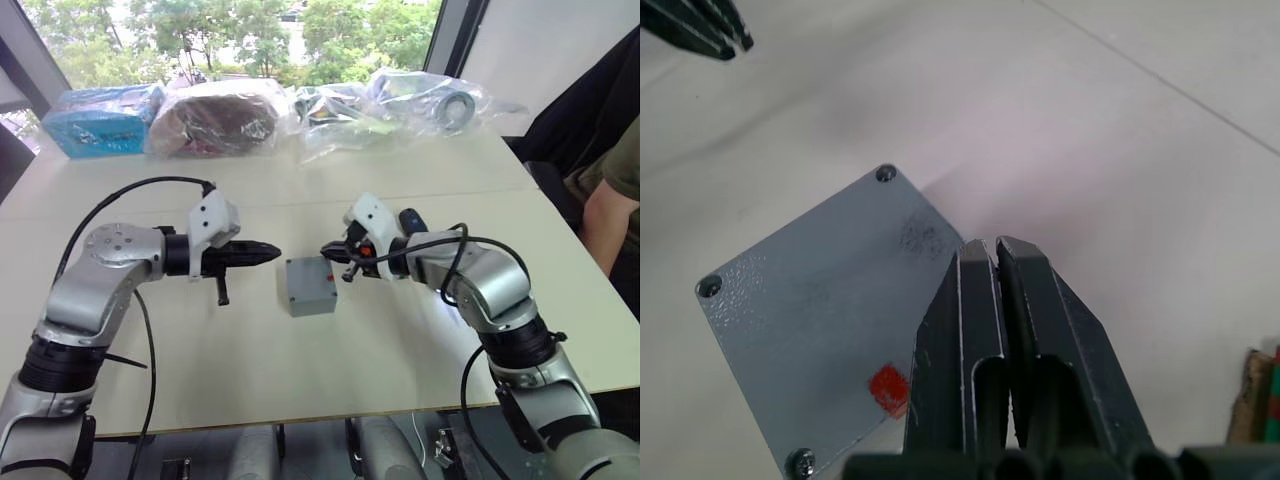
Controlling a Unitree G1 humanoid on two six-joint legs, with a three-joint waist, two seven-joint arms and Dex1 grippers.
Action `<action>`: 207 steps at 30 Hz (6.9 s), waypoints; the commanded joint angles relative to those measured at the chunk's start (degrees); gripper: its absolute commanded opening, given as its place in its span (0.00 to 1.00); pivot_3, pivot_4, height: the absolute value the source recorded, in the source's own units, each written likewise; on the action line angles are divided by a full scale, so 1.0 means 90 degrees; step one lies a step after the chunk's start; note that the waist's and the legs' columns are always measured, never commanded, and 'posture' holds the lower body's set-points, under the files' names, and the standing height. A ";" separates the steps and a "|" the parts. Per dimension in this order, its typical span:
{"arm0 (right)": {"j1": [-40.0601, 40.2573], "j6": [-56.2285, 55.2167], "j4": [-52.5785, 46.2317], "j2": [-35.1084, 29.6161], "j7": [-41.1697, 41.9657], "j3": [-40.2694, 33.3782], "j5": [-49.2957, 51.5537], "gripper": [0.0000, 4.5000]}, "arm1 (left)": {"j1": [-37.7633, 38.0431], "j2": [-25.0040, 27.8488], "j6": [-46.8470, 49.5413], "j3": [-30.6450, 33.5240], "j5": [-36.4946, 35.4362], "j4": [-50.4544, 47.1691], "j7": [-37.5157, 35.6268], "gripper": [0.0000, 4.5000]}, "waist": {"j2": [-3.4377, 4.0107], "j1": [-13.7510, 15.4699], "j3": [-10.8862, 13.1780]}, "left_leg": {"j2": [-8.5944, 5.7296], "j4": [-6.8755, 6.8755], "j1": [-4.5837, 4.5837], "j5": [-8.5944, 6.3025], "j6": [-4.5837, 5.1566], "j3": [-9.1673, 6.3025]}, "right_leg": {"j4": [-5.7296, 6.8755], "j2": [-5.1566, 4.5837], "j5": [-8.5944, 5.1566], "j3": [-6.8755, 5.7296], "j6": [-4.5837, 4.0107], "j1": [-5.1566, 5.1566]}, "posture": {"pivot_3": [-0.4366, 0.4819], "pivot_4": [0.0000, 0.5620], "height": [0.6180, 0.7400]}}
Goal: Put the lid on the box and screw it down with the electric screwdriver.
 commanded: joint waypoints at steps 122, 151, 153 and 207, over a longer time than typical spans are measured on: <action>0.1279 -0.4555 -0.0032 0.2021 -0.0648 -0.1268 0.0034 0.41 | -0.0229 -0.1111 -0.1221 -0.1129 0.0952 0.1671 -0.0114 0.00 | 0.0013 0.0002 0.0009 | -0.0003 0.0005 -0.0006 0.0006 -0.0009 -0.0004 | 0.0019 -0.0001 0.0001 -0.0001 0.0003 -0.0010 | 0.48 0.27 1.00; 0.1550 -0.4872 0.0305 0.1777 -0.0422 -0.0836 -0.0319 0.41 | -0.0199 -0.1135 -0.1302 -0.1145 0.1093 0.1716 -0.0167 0.00 | 0.0012 -0.0004 0.0009 | -0.0003 -0.0004 0.0066 0.0005 -0.0009 -0.0003 | 0.0011 0.0000 -0.0002 0.0001 0.0002 0.0056 | 0.48 0.27 1.00; 0.1600 -0.4898 0.0419 0.1731 -0.0416 -0.0788 -0.0409 0.41 | -0.0185 -0.1131 -0.1295 -0.1149 0.1098 0.1698 -0.0168 0.00 | 0.0012 -0.0004 0.0008 | -0.0003 -0.0004 0.0067 0.0005 -0.0009 -0.0003 | 0.0010 0.0001 -0.0003 0.0001 0.0002 0.0057 | 0.48 0.27 1.00; -0.0928 0.2043 0.0134 -0.0198 -0.3141 -0.3458 0.1648 0.41 | -0.0141 -0.0512 -0.0418 -0.0133 0.0037 -0.0353 -0.0119 0.00 | -0.0004 0.0016 -0.0022 | -0.0003 -0.0109 0.0050 0.0006 -0.0010 0.0004 | -0.0053 -0.0013 -0.0025 0.0002 -0.0014 0.0023 | 0.48 0.27 1.00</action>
